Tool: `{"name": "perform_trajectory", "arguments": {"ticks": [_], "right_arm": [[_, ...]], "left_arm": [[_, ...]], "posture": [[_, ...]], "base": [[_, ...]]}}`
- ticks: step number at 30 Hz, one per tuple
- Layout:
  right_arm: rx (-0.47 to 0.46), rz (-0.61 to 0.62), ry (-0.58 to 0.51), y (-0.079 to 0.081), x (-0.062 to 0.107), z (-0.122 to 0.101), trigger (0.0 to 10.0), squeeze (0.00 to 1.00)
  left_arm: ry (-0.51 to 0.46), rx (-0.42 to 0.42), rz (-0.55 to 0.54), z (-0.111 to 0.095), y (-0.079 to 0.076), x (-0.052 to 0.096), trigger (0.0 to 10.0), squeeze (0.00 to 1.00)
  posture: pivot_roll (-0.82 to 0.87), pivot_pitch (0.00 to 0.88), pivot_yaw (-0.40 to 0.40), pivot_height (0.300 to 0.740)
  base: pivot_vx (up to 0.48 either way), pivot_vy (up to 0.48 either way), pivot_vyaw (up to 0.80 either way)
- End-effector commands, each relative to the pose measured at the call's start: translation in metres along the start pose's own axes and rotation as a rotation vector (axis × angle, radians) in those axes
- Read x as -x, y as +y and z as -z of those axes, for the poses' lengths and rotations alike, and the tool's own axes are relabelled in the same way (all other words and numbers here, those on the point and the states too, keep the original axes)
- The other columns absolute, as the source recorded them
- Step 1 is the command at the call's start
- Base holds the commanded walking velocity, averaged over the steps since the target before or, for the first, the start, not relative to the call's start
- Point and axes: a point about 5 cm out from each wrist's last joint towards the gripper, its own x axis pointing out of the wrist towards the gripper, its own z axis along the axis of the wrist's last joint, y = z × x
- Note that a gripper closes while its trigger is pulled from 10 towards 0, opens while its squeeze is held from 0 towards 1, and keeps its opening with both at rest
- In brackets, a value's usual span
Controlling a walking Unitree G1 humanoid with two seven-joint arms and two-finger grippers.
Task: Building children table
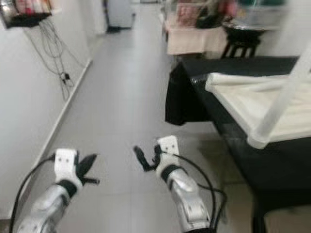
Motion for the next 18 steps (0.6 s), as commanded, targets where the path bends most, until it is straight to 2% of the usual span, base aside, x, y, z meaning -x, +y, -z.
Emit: {"name": "perform_trajectory", "arguments": {"ticks": [1,18], "right_arm": [[0.002,0.005,0.005,-0.0019,-0.0011,0.0016,10.0,0.00],[-0.021,-0.019,0.013,-0.0041,-0.0047,0.0090,10.0,0.00]], "left_arm": [[-0.004,0.004,0.017,0.0001,-0.0039,-0.0021,10.0,0.00],[0.009,0.028,0.047,0.0081,-0.0069,-0.0082,10.0,0.00]], "posture": [[-0.04,0.000,0.026,0.740],[-0.06,0.000,0.025,0.740]], "base": [[0.266,0.000,0.00],[0.266,0.000,0.00]]}}
